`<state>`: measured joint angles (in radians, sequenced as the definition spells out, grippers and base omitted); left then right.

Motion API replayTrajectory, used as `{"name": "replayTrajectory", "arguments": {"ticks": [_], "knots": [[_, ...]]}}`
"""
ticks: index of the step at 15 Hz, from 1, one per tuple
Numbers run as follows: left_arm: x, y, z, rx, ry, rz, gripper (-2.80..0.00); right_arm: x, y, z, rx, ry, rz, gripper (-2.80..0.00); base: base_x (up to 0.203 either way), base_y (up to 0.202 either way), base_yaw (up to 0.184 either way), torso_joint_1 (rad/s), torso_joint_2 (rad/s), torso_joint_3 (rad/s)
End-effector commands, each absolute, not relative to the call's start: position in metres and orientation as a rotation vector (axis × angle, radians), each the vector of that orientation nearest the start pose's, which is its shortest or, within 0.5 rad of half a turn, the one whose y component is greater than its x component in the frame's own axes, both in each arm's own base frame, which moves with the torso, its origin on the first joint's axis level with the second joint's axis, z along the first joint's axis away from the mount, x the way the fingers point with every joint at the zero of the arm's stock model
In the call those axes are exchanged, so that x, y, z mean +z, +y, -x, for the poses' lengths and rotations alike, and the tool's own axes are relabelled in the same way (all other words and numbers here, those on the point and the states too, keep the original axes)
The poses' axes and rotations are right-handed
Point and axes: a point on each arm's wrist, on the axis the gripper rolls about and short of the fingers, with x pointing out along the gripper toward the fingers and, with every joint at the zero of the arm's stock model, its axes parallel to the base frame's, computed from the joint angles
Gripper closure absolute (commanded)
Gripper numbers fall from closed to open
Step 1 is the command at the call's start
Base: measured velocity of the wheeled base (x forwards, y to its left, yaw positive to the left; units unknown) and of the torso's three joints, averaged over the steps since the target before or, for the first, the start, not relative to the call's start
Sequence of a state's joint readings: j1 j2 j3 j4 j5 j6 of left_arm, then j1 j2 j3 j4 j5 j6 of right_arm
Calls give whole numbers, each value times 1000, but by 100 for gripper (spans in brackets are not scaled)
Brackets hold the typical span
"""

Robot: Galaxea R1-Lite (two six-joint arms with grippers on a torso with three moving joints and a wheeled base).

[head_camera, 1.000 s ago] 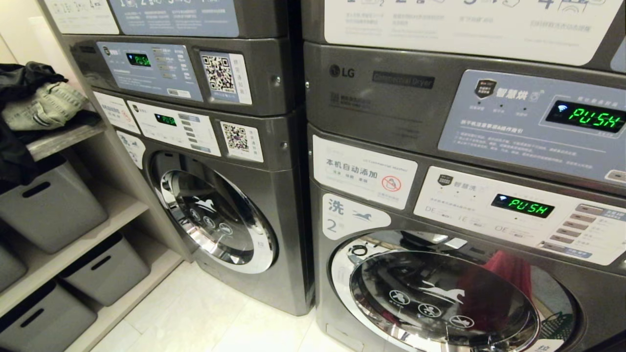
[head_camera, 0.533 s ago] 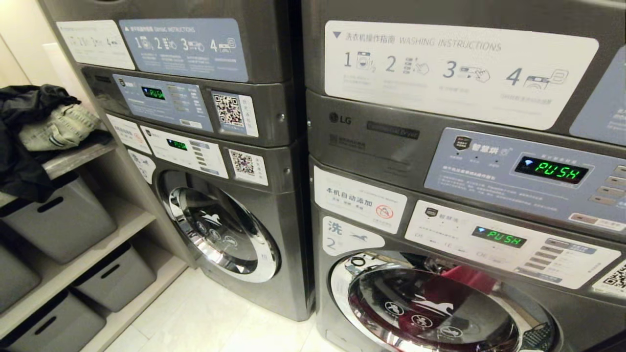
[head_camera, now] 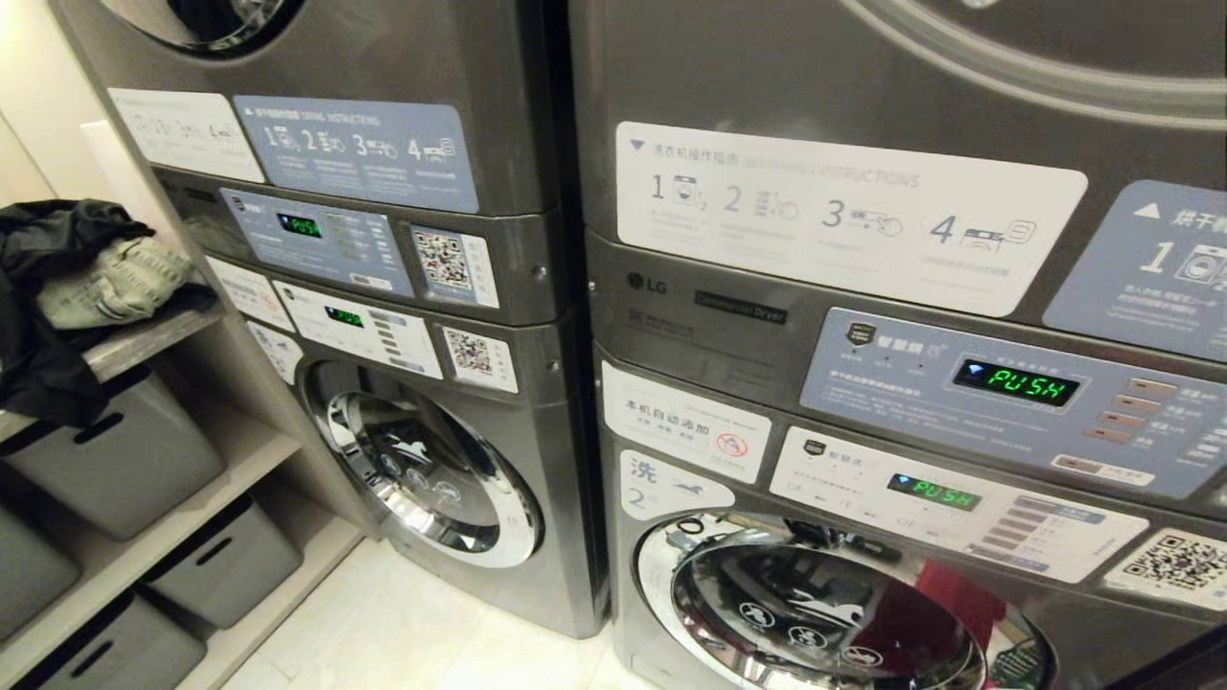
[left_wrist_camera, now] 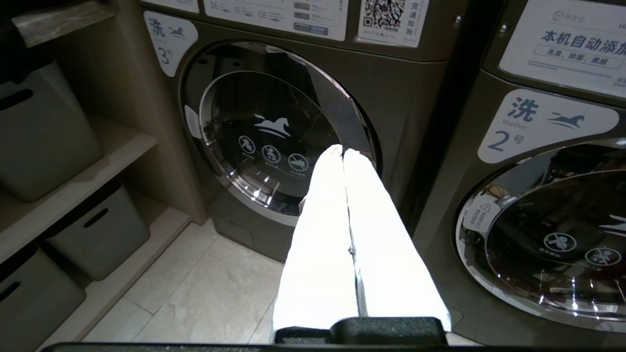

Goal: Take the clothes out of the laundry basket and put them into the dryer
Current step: Put the clothes in the dryer

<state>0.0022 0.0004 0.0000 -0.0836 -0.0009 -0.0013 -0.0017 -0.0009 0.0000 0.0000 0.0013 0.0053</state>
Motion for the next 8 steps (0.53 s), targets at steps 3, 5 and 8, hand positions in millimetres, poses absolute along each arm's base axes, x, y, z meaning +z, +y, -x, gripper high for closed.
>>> {"name": "replayTrajectory", "arguments": {"ticks": [3, 5, 8], "knots": [[75, 0, 21, 0, -55, 1, 0, 75, 0, 23, -2, 2, -5, 0, -3, 5, -127, 7, -7, -9], [75, 0, 21, 0, -56, 1, 0, 75, 0, 23, -2, 1, -5, 0, 2, 4, -106, 145, -304, -168], [75, 0, 21, 0, -55, 1, 0, 75, 0, 23, -2, 2, -4, 0, 0, 0, 0, 160, -349, -183]]}}
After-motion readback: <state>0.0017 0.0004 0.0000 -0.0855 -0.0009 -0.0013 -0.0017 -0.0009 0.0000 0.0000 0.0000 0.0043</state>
